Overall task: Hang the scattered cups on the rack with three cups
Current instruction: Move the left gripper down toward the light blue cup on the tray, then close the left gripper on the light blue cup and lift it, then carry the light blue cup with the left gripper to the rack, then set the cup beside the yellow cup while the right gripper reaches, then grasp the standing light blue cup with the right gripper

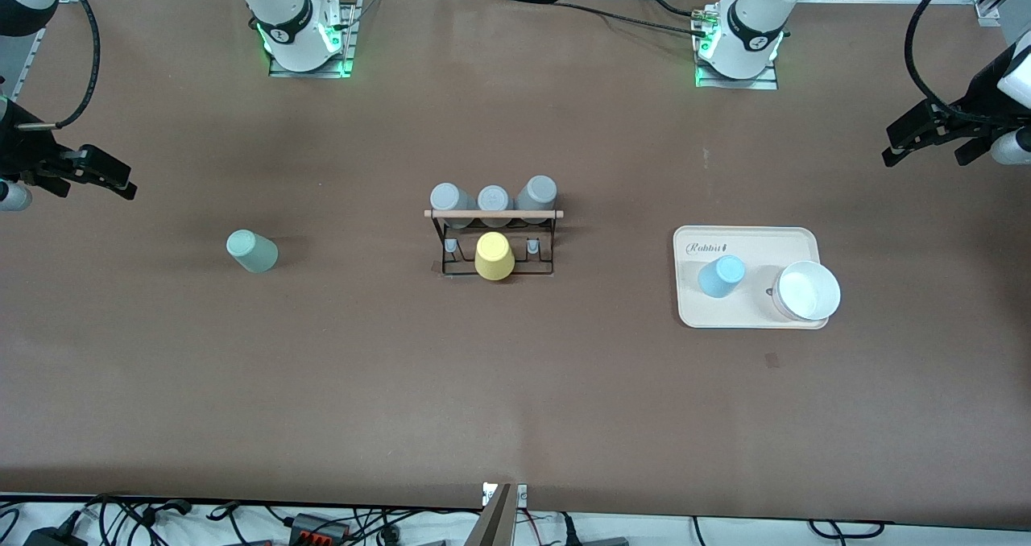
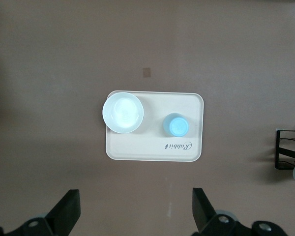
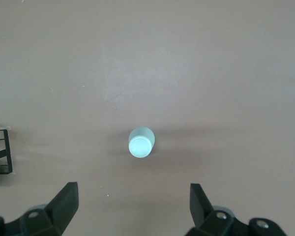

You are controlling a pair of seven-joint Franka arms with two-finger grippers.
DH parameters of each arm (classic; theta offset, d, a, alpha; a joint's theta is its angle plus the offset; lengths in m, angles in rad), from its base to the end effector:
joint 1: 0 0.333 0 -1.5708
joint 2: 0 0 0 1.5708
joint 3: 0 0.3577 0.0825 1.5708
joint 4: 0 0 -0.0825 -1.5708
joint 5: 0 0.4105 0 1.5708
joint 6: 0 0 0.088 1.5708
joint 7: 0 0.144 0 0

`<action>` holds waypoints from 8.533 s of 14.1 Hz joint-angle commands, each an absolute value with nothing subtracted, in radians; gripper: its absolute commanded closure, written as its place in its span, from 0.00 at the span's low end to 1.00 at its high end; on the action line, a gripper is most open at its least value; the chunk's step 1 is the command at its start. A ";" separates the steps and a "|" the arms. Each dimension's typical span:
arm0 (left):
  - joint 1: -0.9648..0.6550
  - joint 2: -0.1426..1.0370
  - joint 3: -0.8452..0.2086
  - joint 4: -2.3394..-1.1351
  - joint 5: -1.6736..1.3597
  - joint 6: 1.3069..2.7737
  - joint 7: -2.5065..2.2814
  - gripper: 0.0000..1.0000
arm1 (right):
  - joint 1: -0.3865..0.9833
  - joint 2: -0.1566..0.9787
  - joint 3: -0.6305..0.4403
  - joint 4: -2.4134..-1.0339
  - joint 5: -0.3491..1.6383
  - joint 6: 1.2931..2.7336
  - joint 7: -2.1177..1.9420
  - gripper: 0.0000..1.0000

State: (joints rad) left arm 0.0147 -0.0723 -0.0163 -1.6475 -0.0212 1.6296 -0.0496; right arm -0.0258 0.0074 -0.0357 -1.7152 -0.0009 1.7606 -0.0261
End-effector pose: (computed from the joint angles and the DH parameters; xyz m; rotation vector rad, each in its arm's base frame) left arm 0.5630 -0.0042 0.6374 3.1181 0.0759 0.0840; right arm 0.5957 -0.0367 0.5690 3.1377 -0.0553 0.0595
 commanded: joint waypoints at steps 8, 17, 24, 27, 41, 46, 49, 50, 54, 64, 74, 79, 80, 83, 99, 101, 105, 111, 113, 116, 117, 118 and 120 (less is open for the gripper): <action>-0.001 0.021 -0.025 -1.657 -0.008 1.629 -0.054 0.00 | -0.041 -0.005 -0.023 -1.712 0.012 1.730 -0.044 0.00; -0.110 0.263 -0.044 -1.848 -0.009 2.073 -0.247 0.00 | -0.034 -0.003 -0.020 -1.707 0.008 1.735 -0.043 0.00; -0.120 0.362 -0.043 -2.045 -0.005 2.394 -0.258 0.00 | -0.034 0.003 -0.021 -1.703 0.005 1.735 -0.044 0.00; -0.120 0.394 -0.043 -2.048 -0.005 2.419 -0.261 0.01 | -0.032 0.003 -0.021 -1.703 0.002 1.736 -0.046 0.00; -0.214 0.465 -0.055 -1.493 -0.020 1.937 -0.498 0.68 | -0.032 0.002 -0.021 -1.704 0.000 1.730 -0.046 0.00; -0.371 0.497 -0.055 -1.330 -0.066 1.829 -0.815 0.68 | -0.032 0.002 -0.020 -1.704 0.000 1.730 -0.046 0.00; -0.475 0.524 -0.054 -1.284 -0.066 1.832 -0.989 0.68 | -0.032 0.002 -0.020 -1.706 0.000 1.729 -0.046 0.00; -0.506 0.546 -0.054 -1.263 -0.066 1.833 -1.036 0.68 | -0.032 0.002 -0.020 -1.704 0.000 1.729 -0.046 0.00; -0.598 0.610 -0.048 -1.212 -0.057 1.845 -1.161 0.68 | -0.032 0.002 -0.020 -1.706 0.000 1.730 -0.045 0.00; -0.644 0.715 -0.048 -1.227 -0.017 1.951 -1.216 0.68 | -0.032 0.003 -0.020 -1.706 0.000 1.730 -0.043 0.00; -0.623 0.732 -0.049 -1.227 -0.014 1.950 -1.203 0.00 | -0.031 0.067 -0.018 -1.703 0.009 1.743 -0.040 0.00; -0.494 0.531 -0.037 -1.272 0.009 1.853 -1.065 0.00 | 0.001 0.173 -0.020 -1.703 0.002 1.727 -0.047 0.00; -0.450 0.490 -0.038 -1.281 0.009 1.814 -0.998 0.00 | -0.002 0.184 -0.020 -1.701 0.002 1.717 -0.051 0.00; -0.333 0.388 -0.040 -1.321 0.009 1.747 -0.798 0.00 | 0.024 0.201 -0.020 -1.721 -0.002 1.698 -0.032 0.00; 0.081 -0.001 -0.051 -1.641 0.002 1.663 0.150 0.00 | 0.015 0.320 -0.038 -2.143 -0.017 2.407 -0.028 0.00; 0.080 -0.024 -0.054 -1.661 0.003 1.671 0.140 0.00 | 0.017 0.347 -0.048 -2.145 -0.017 2.434 -0.029 0.00; 0.078 -0.061 -0.069 -1.695 0.003 1.674 0.086 0.00 | 0.018 0.359 -0.052 -2.157 -0.017 2.434 -0.031 0.00; 0.080 -0.066 -0.074 -1.686 0.003 1.674 0.081 0.00 | 0.026 0.383 -0.052 -2.164 -0.017 2.434 -0.029 0.00; 0.080 -0.061 -0.074 -1.681 0.003 1.674 0.083 0.00 | 0.018 0.387 -0.052 -2.161 -0.017 2.434 -0.031 0.00; 0.080 -0.061 -0.074 -1.681 0.005 1.672 0.084 0.00 | 0.018 0.380 -0.052 -2.155 -0.017 2.428 -0.031 0.61; 0.080 -0.063 -0.074 -1.681 0.005 1.672 0.086 0.00 | 0.018 0.377 -0.052 -2.155 -0.017 2.425 -0.035 0.68; 0.080 -0.061 -0.074 -1.681 0.005 1.672 0.087 0.00 | 0.020 0.368 -0.052 -2.151 -0.017 2.418 -0.041 0.73; 0.080 -0.063 -0.074 -1.681 0.006 1.672 0.087 0.00 | 0.025 0.356 -0.051 -2.105 -0.018 2.354 -0.054 0.74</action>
